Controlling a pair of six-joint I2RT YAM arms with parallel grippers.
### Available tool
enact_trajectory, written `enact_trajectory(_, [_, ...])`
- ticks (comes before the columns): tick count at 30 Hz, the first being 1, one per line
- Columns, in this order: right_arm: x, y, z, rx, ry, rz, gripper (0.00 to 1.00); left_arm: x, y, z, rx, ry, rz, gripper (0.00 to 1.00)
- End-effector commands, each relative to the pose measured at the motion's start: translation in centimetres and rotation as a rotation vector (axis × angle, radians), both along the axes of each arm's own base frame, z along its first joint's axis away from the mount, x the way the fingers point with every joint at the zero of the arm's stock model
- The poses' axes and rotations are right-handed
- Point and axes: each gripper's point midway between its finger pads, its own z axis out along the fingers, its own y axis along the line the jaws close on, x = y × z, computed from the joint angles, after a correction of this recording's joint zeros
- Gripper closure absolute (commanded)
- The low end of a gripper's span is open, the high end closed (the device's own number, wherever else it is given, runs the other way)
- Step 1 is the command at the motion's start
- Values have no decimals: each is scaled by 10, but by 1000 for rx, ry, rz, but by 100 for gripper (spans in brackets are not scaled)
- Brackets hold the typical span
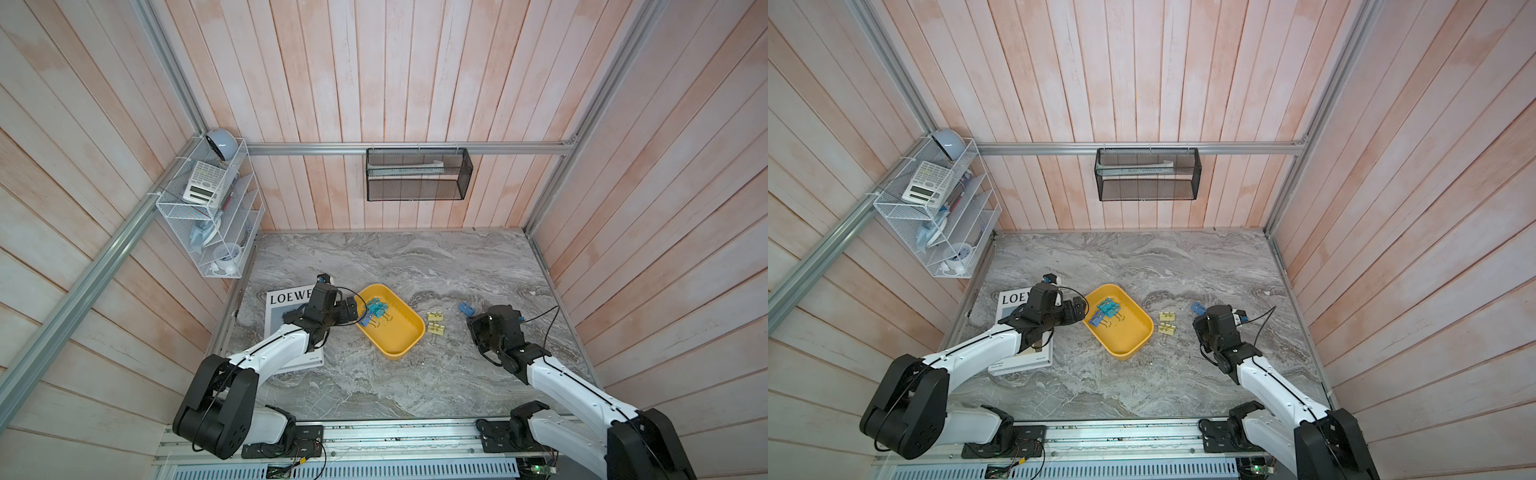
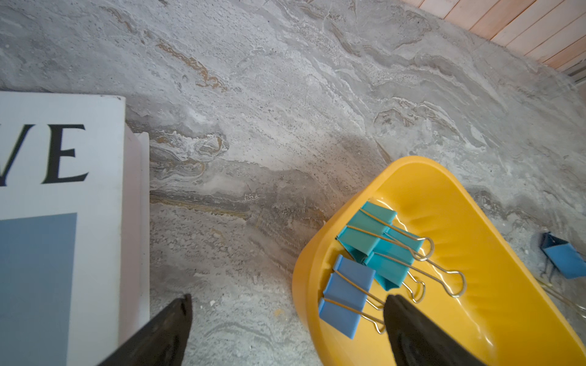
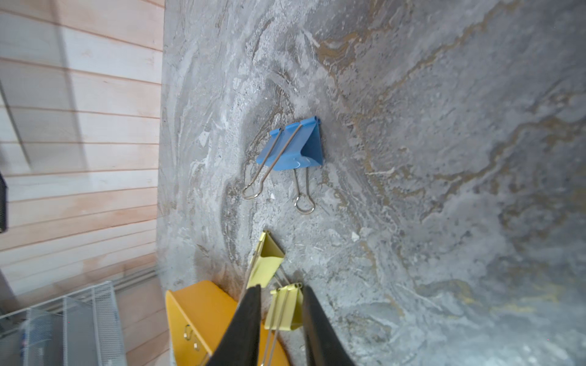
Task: Put the binder clips in the storage box
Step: Pick up the binder clip at the center of the board.
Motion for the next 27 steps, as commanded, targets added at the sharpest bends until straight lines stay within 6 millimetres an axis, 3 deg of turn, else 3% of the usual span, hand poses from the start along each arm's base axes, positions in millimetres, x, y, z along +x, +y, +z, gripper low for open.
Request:
enact_trajectory(1, [5, 5, -7, 34, 22, 38, 86, -4, 4, -1, 13, 2, -8, 0])
enact_trajectory(5, [1, 6, -24, 43, 57, 46, 97, -4, 4, -3, 15, 5, -7, 0])
enact_trajectory(15, [26, -18, -31, -28, 80, 1, 98, -3, 4, -7, 21, 11, -8, 0])
enact_trajectory(20, [50, -27, -42, -5, 105, -18, 96, -2, 4, -9, 21, 14, -7, 0])
enact_trajectory(27, [98, -32, -45, 52, 93, 37, 97, -2, 6, -12, 35, 23, -6, 0])
